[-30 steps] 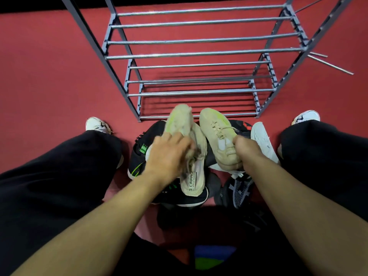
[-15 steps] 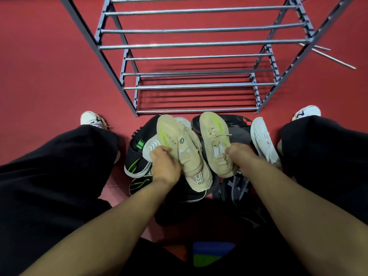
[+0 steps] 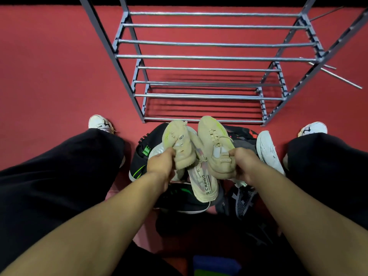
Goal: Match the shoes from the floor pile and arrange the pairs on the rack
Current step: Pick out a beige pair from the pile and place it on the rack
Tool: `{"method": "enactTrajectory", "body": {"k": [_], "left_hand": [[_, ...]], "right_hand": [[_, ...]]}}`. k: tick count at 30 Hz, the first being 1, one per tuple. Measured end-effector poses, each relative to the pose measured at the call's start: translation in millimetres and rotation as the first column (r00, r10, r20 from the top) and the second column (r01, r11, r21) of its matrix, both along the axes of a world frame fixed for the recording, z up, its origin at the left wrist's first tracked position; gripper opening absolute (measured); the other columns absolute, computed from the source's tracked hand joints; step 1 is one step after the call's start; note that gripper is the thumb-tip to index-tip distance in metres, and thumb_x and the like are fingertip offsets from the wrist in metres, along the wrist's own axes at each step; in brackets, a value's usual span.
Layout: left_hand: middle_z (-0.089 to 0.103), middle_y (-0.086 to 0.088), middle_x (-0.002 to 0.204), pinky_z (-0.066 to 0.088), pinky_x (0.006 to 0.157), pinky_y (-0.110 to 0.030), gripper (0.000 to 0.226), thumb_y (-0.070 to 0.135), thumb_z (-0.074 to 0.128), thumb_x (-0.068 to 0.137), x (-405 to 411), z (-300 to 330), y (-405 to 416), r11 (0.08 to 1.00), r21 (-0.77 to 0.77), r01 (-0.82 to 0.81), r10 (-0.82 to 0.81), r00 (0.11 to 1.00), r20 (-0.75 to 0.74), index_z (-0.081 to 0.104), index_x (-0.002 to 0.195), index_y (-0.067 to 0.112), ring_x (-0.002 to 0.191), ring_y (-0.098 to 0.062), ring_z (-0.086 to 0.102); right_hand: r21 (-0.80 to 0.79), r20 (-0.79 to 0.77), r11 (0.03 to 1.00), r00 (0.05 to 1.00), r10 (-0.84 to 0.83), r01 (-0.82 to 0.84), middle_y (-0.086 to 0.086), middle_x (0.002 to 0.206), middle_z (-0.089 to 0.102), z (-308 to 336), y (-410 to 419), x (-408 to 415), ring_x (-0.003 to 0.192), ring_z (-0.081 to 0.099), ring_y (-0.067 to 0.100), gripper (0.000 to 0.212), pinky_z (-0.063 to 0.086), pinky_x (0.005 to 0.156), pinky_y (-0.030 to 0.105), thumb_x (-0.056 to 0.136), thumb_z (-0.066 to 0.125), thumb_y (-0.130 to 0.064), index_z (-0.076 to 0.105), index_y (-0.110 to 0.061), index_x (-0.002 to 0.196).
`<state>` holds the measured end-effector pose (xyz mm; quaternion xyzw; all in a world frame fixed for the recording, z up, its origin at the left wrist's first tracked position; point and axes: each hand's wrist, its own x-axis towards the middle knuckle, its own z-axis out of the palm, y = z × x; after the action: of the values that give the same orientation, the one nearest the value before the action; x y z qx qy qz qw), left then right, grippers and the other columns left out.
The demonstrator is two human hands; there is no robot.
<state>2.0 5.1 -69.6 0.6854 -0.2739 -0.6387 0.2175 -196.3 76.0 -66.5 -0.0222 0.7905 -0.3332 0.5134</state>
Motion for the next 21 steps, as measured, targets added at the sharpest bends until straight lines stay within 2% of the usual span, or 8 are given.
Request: {"method": "enactTrajectory", "body": {"k": [2, 4, 5, 7, 10, 13, 18, 21], "left_hand": [[0.05, -0.003, 0.056, 0.047, 0.044, -0.023, 0.015, 0.025, 0.063, 0.073, -6.3, 2.6, -21.5, 1.0, -0.006, -0.03, 0.03, 1.0, -0.006, 0.06, 0.07, 0.01, 0.039, -0.018, 0.045], [0.05, -0.003, 0.054, 0.041, 0.043, -0.02, 0.019, 0.028, 0.064, 0.075, -12.9, 4.0, -48.3, 0.999, -0.039, -0.012, 0.012, 1.0, 0.016, 0.061, 0.073, 0.01, 0.036, -0.017, 0.042], [0.051, -0.003, 0.056, 0.041, 0.048, -0.023, 0.022, 0.031, 0.063, 0.073, -15.5, 2.1, -61.9, 0.998, -0.063, 0.017, -0.015, 0.999, 0.038, 0.061, 0.074, 0.009, 0.039, -0.018, 0.043], [0.052, -0.006, 0.059, 0.04, 0.057, -0.03, 0.022, 0.03, 0.061, 0.074, -21.0, -4.4, -86.9, 0.99, -0.113, 0.089, -0.08, 0.993, 0.087, 0.059, 0.069, 0.009, 0.047, -0.021, 0.044], [0.059, -0.008, 0.065, 0.045, 0.05, -0.025, 0.016, 0.017, 0.056, 0.085, -29.1, -24.5, -117.8, 0.97, -0.174, 0.169, -0.148, 0.981, 0.128, 0.061, 0.074, 0.007, 0.052, -0.021, 0.053], [0.071, -0.012, 0.098, 0.059, 0.08, -0.039, 0.021, 0.015, 0.055, 0.088, -32.1, -49.1, -146.4, 0.95, -0.222, 0.22, -0.187, 0.969, 0.16, 0.068, 0.103, 0.007, 0.087, -0.029, 0.068], [0.069, -0.009, 0.111, 0.051, 0.094, -0.037, 0.03, 0.02, 0.049, 0.094, -31.8, -81.2, -197.3, 0.88, -0.319, 0.35, -0.25, 0.915, 0.316, 0.065, 0.117, 0.008, 0.102, -0.026, 0.064], [0.067, -0.01, 0.1, 0.048, 0.081, -0.032, 0.024, 0.018, 0.046, 0.093, -30.1, -96.1, -230.0, 0.845, -0.309, 0.436, -0.285, 0.857, 0.43, 0.063, 0.104, 0.006, 0.09, -0.028, 0.061]], "right_hand": [[-0.005, 0.003, 1.0, 1.0, -0.003, 0.003, 0.01, 0.068, 0.067, 3.2, -15.3, -4.1, 0.061, 0.062, 0.025, 0.021, 0.048, 0.06, 0.031, 0.084, 0.05, -0.021, 0.067, -0.01, 0.088], [-0.011, -0.014, 1.0, 1.0, 0.018, -0.018, 0.002, 0.043, 0.052, 6.7, -34.8, -7.7, 0.039, 0.044, 0.016, 0.018, 0.034, 0.05, 0.022, 0.09, 0.046, -0.018, 0.059, -0.014, 0.078], [-0.021, -0.019, 0.999, 0.999, 0.026, -0.026, 0.0, 0.039, 0.046, 7.7, -45.1, -8.4, 0.038, 0.038, 0.014, 0.02, 0.03, 0.048, 0.02, 0.091, 0.045, -0.016, 0.057, -0.015, 0.075], [-0.027, -0.022, 0.999, 0.999, 0.047, -0.048, 0.001, 0.045, 0.046, 5.9, -67.3, -6.8, 0.044, 0.037, 0.014, 0.02, 0.032, 0.048, 0.021, 0.09, 0.044, -0.012, 0.056, -0.016, 0.075], [-0.043, -0.067, 0.995, 0.994, 0.087, -0.09, 0.007, 0.071, 0.059, -13.5, -103.2, -5.8, 0.061, 0.051, 0.019, 0.017, 0.041, 0.053, 0.026, 0.086, 0.045, -0.009, 0.061, -0.015, 0.086], [-0.048, -0.097, 0.992, 0.989, 0.112, -0.117, 0.009, 0.101, 0.068, -35.9, -139.7, -7.3, 0.085, 0.062, 0.025, 0.025, 0.049, 0.056, 0.028, 0.089, 0.045, -0.015, 0.065, -0.015, 0.104], [-0.066, -0.178, 0.978, 0.967, 0.181, -0.196, 0.012, 0.105, 0.069, -76.1, -195.0, -10.8, 0.093, 0.066, 0.03, 0.024, 0.059, 0.069, 0.04, 0.093, 0.044, -0.018, 0.065, -0.015, 0.106], [-0.054, -0.207, 0.969, 0.952, 0.226, -0.242, 0.015, 0.104, 0.071, -103.8, -224.4, -14.6, 0.093, 0.068, 0.034, 0.027, 0.058, 0.081, 0.054, 0.09, 0.046, -0.024, 0.067, -0.011, 0.102]]}}
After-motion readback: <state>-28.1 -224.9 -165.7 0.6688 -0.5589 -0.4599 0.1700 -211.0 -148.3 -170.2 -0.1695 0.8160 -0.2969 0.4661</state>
